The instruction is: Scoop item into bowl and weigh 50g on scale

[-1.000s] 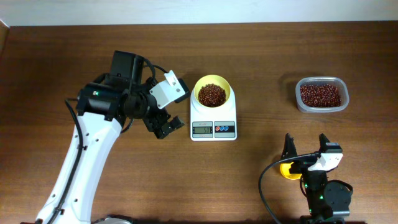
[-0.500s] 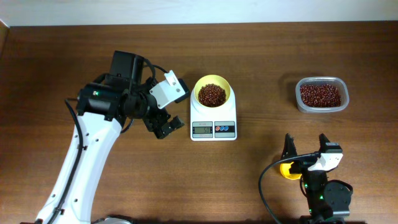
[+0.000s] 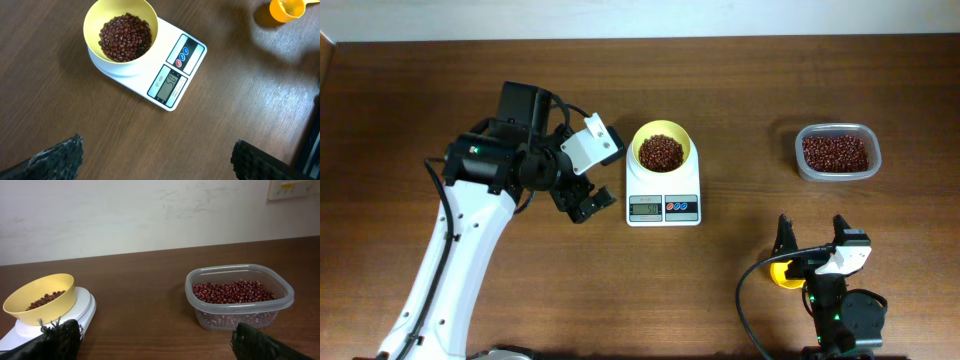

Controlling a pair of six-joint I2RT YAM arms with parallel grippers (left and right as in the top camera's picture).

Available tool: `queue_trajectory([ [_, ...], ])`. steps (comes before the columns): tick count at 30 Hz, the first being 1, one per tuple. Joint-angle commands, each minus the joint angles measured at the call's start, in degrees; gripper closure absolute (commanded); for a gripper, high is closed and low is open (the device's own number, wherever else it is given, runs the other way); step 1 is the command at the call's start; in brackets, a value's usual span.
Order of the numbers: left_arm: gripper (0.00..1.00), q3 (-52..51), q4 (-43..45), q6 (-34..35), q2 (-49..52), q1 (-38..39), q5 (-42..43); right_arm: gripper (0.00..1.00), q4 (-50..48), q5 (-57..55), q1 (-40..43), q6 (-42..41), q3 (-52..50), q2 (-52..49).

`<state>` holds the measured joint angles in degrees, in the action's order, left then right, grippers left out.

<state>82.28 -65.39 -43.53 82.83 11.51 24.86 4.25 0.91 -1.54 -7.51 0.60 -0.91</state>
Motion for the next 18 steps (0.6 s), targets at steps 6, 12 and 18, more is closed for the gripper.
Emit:
queue_trajectory([
  [6,0.01,-0.11,-0.04,-0.74,-0.31,-0.04,0.79,0.01,0.37,-0.72,-0.31,0.22,-0.28,0.55],
  [12,0.01,-0.11,-0.04,-0.74,-7.19,-0.07,0.79,0.01,0.37,-0.72,-0.31,0.22,-0.28,0.55],
  [18,0.01,-0.11,-0.04,-0.74,-22.45,-8.92,0.79,0.01,0.37,-0.72,-0.31,0.22,-0.28,0.55],
])
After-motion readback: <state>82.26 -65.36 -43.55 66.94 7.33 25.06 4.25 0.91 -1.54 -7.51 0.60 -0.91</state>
